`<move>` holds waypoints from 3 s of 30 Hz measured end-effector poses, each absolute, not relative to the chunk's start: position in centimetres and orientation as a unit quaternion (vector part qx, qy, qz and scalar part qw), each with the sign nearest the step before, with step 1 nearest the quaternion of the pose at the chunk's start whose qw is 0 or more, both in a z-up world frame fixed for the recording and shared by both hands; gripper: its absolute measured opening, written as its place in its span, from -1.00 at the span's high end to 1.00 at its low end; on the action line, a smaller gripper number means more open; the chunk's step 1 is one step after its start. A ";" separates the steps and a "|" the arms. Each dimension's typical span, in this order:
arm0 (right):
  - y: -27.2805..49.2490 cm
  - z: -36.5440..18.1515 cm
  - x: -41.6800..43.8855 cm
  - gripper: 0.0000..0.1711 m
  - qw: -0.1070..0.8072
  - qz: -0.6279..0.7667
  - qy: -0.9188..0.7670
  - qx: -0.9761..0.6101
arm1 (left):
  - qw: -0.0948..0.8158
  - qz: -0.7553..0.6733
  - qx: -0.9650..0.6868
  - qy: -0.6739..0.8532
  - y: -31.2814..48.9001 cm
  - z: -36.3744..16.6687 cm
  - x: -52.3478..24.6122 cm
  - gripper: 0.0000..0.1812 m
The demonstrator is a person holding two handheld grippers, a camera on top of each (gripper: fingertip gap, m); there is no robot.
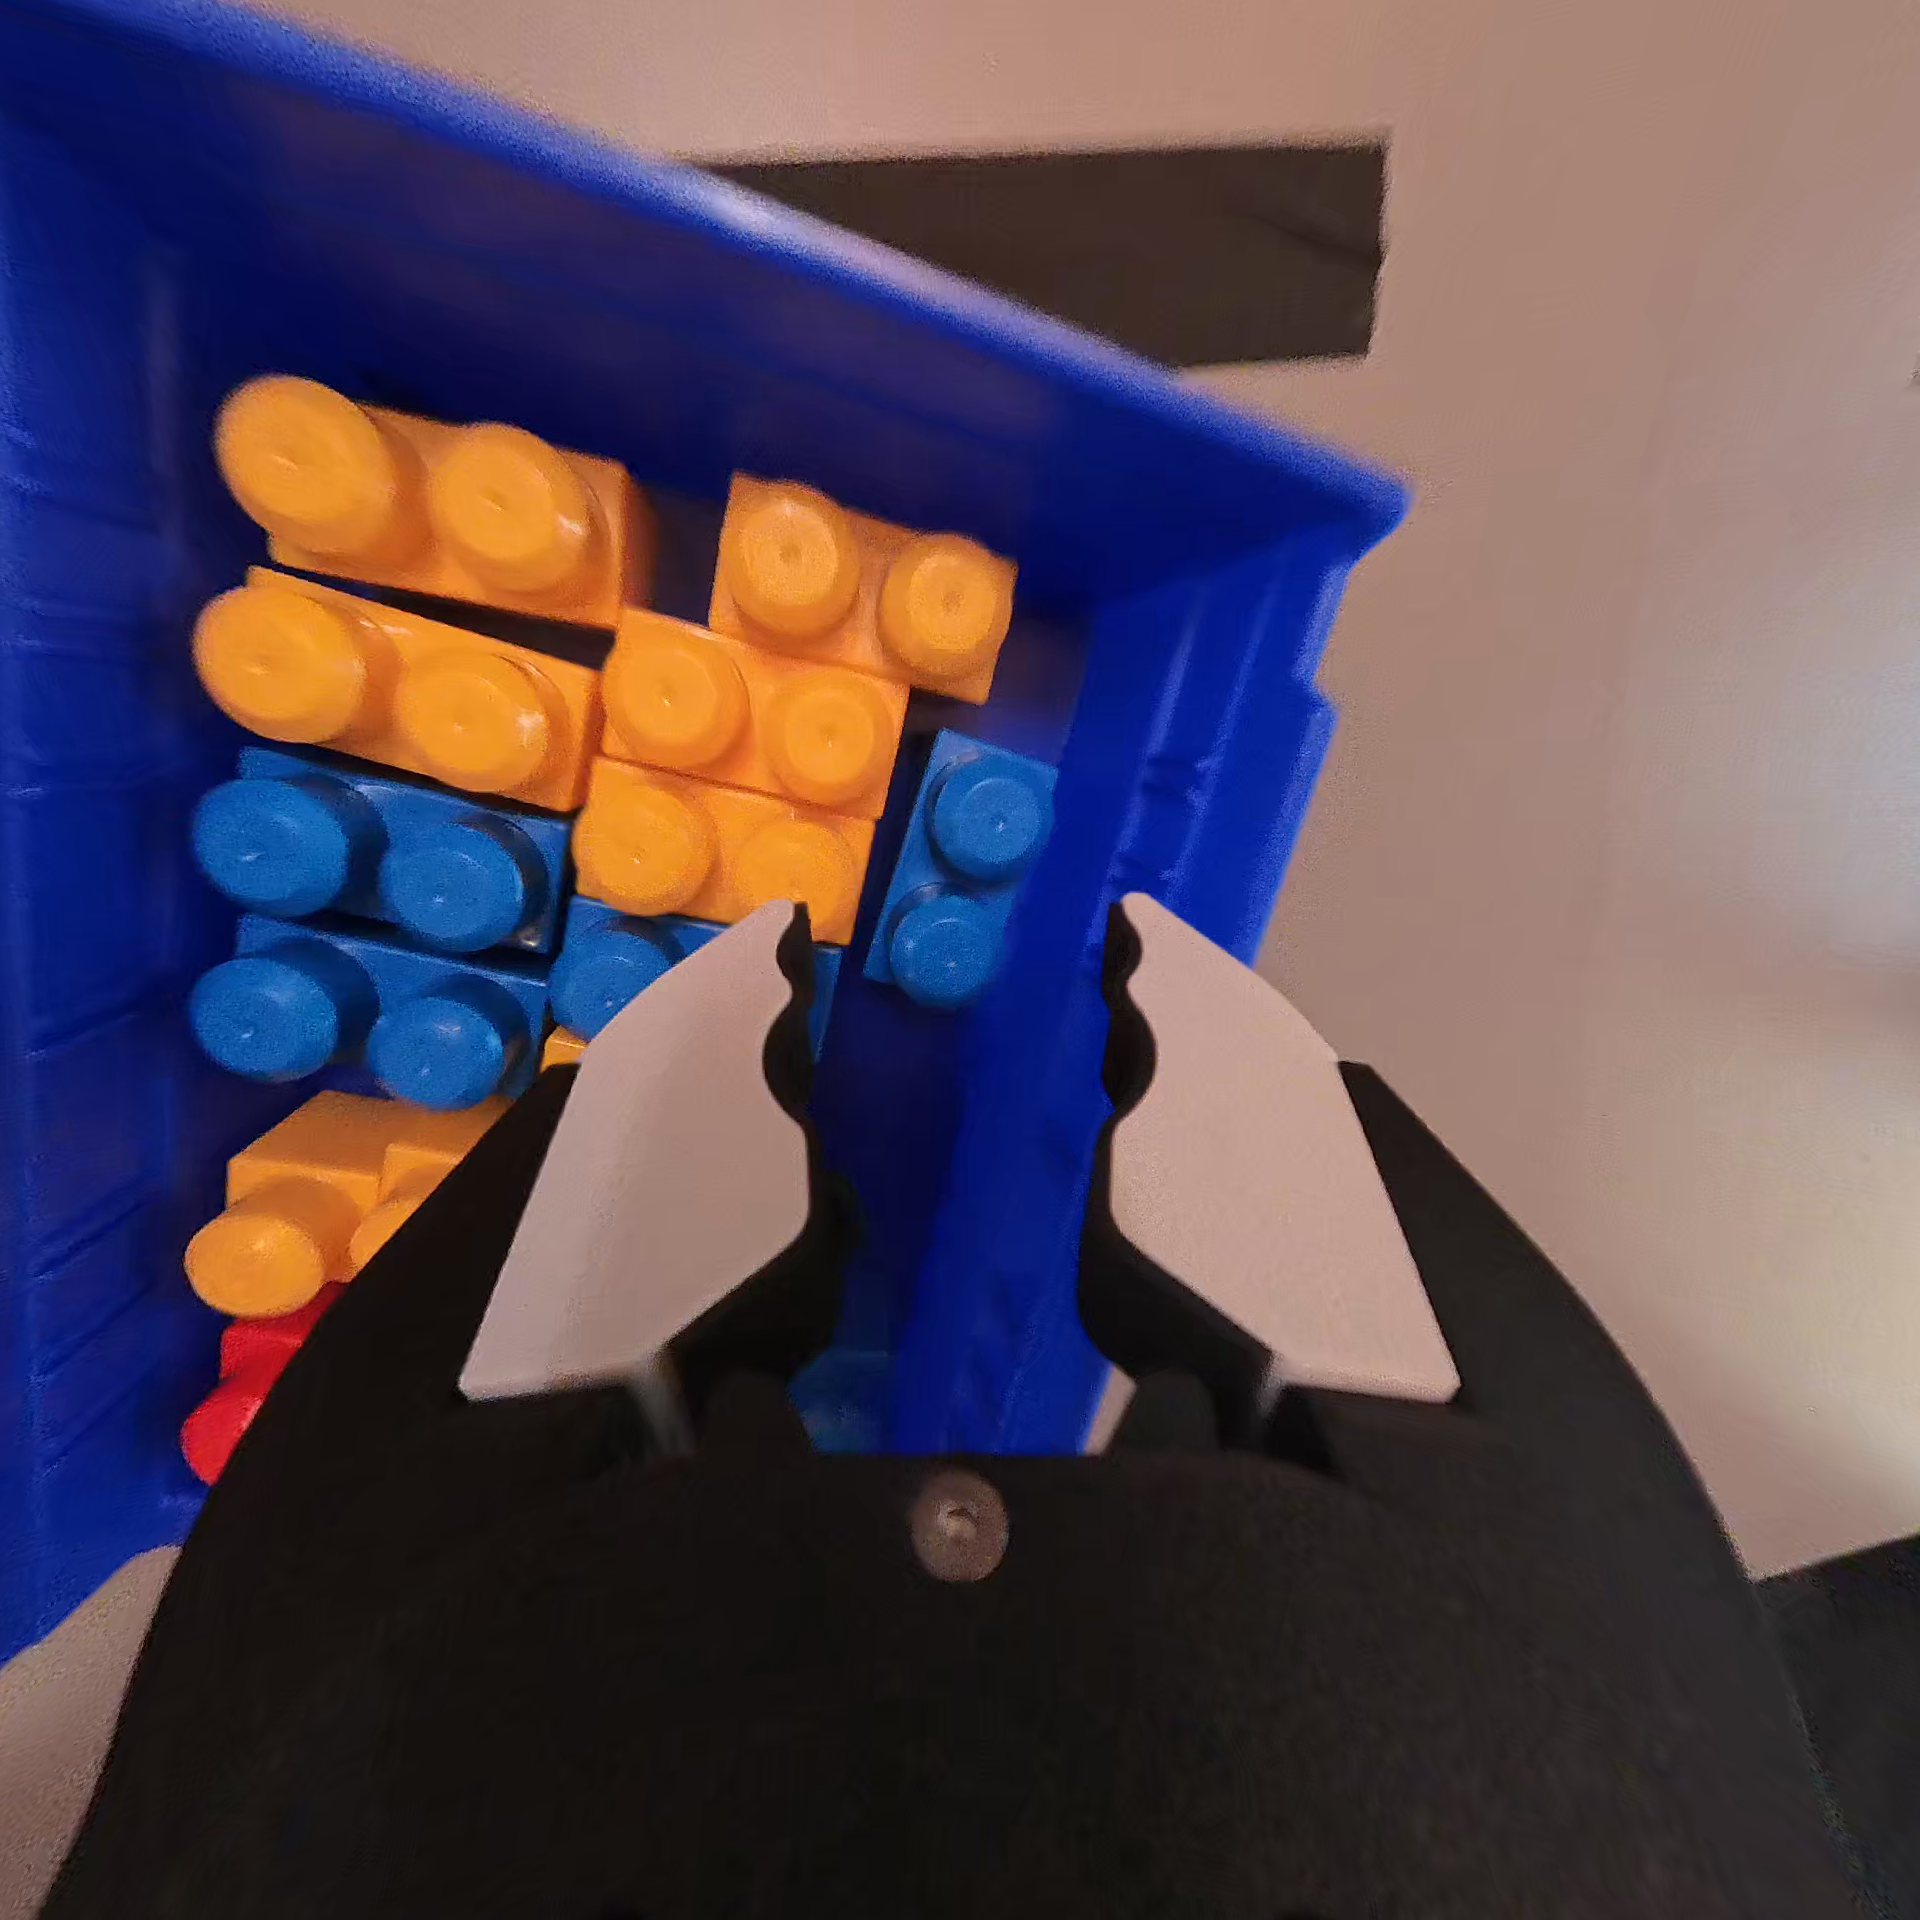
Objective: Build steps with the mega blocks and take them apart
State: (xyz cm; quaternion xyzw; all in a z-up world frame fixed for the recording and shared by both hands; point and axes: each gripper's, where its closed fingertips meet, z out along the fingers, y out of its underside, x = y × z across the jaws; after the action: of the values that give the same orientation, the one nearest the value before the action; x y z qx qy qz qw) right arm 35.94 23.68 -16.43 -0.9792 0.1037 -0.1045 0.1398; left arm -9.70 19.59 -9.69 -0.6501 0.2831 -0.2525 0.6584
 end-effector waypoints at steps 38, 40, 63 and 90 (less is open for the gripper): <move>19.9 -21.0 -5.6 0.46 0.263 0.107 -0.407 -0.868 | 0.663 -0.224 -0.653 0.288 20.1 -10.4 -10.0 1.00; 20.0 -21.5 -5.6 0.50 0.259 0.101 -0.402 -0.872 | 0.664 -0.224 -0.653 0.288 20.1 -10.4 -10.0 1.00; 18.8 -3.4 14.6 0.67 0.351 0.011 -0.458 -0.817 | 0.661 -0.222 -0.655 0.293 20.0 -10.6 -9.8 1.00; 13.8 -17.8 31.0 0.66 0.146 -0.049 -0.467 -0.871 | 0.652 -0.203 -0.663 0.307 19.9 -11.9 -8.9 1.00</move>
State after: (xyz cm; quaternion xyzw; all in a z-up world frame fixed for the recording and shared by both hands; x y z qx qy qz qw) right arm 30.95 13.83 -17.80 -0.8707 -0.4671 -0.0494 0.1459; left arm -8.92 19.92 -11.88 -0.6626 0.3067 -0.2028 0.6525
